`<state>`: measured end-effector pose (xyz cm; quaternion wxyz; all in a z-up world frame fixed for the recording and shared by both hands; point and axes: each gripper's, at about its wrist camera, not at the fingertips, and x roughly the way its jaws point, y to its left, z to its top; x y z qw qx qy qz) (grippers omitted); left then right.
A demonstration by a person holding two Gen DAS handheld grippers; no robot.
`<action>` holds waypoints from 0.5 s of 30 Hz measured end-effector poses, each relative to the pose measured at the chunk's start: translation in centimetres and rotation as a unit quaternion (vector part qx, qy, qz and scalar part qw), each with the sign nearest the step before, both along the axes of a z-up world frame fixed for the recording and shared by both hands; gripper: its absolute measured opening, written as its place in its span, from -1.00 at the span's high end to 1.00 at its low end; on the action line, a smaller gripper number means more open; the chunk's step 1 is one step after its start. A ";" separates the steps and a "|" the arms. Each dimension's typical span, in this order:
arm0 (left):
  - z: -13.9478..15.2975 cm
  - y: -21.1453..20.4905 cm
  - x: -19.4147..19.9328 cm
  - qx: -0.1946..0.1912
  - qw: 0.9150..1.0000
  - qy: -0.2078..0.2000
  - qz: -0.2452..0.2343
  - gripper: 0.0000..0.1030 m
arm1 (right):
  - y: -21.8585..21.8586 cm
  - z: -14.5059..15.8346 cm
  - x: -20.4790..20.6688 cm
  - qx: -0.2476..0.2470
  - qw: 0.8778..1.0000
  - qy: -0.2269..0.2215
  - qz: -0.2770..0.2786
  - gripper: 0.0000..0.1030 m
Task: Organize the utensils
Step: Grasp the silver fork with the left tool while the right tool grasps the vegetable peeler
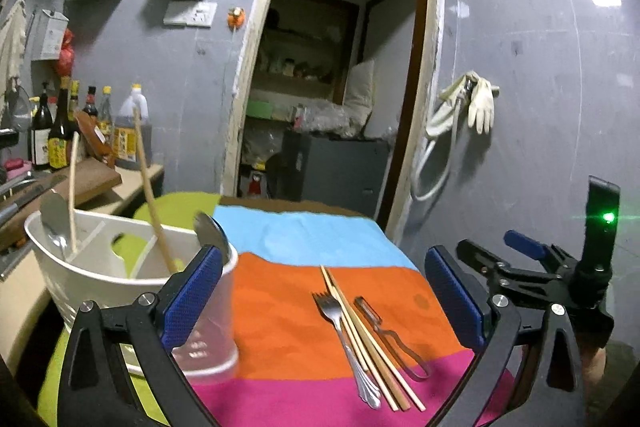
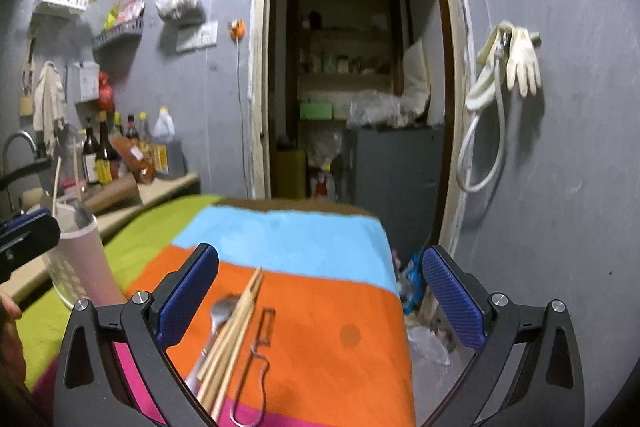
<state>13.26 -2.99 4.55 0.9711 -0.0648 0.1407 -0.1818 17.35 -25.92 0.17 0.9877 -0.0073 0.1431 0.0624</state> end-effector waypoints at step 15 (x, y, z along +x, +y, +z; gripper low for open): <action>-3.5 -3.9 3.7 0.073 0.990 0.111 -0.052 -0.23 | -1.0 -4.3 4.8 0.047 0.981 0.167 0.084 -0.26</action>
